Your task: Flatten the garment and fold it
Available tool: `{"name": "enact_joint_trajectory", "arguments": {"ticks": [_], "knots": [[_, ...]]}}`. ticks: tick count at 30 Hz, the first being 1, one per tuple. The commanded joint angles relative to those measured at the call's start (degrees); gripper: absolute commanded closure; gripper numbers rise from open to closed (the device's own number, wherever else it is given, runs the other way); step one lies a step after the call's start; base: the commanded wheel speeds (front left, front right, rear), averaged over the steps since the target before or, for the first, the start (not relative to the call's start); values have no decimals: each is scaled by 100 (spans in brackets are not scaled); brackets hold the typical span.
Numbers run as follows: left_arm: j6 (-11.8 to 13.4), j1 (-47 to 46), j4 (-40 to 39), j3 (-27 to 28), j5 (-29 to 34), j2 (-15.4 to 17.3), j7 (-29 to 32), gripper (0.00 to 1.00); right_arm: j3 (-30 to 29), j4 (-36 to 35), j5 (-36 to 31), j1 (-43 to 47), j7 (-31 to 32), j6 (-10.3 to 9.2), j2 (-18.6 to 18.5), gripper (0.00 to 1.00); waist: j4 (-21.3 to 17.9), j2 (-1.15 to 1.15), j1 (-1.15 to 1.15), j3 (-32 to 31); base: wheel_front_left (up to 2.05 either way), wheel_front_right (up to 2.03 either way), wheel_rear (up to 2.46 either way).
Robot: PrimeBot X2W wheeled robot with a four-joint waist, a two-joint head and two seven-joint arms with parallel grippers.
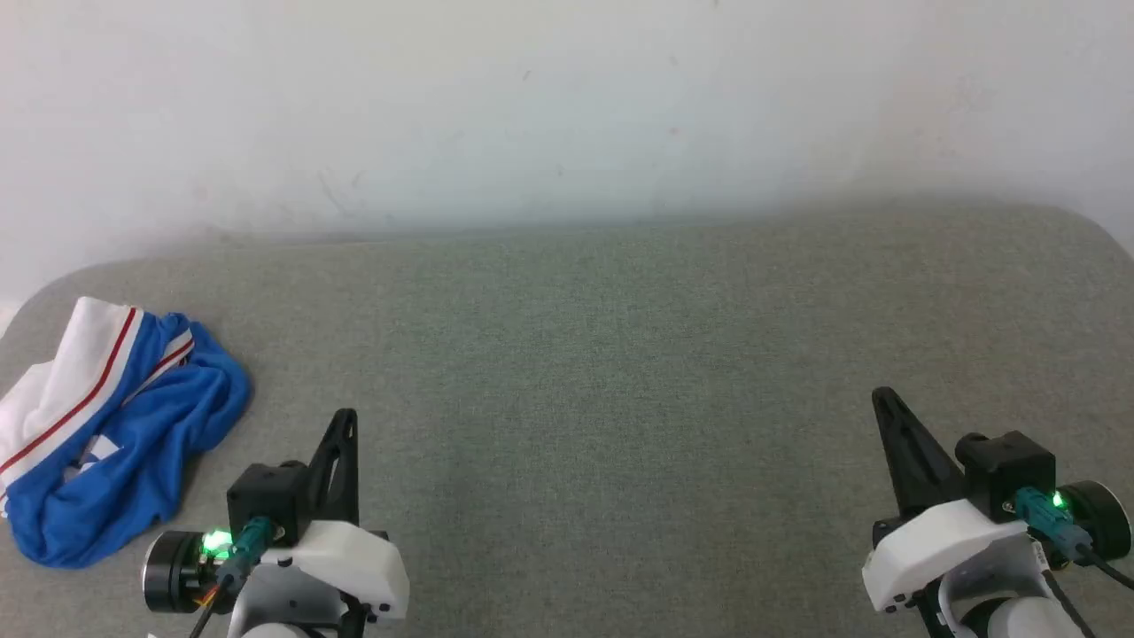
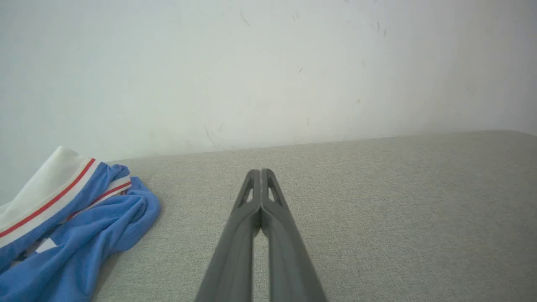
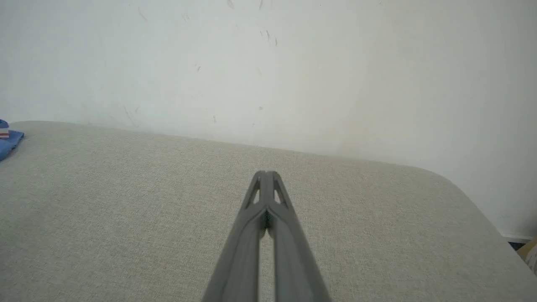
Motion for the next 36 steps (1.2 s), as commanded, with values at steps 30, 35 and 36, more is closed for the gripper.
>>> {"name": "enact_joint_trajectory", "arguments": {"ticks": [30, 35, 36], "knots": [[-6, 32, -8, 8, -37, 1, -65, 0, -91, 25, 70, 23, -66, -1, -2, 0, 2, 0, 0, 3, 0, 0, 0], [-11, 62, -18, 19, -72, 0, -125, 0, -174, 31, 115, 39, -126, -1, -1, 0, 4, 0, 0, 6, 0, 0, 0], [-12, 68, -20, 21, -79, -1, -137, 0, -191, 32, 125, 42, -138, -1, -1, 0, 5, 0, 0, 6, 0, 0, 0]]}}
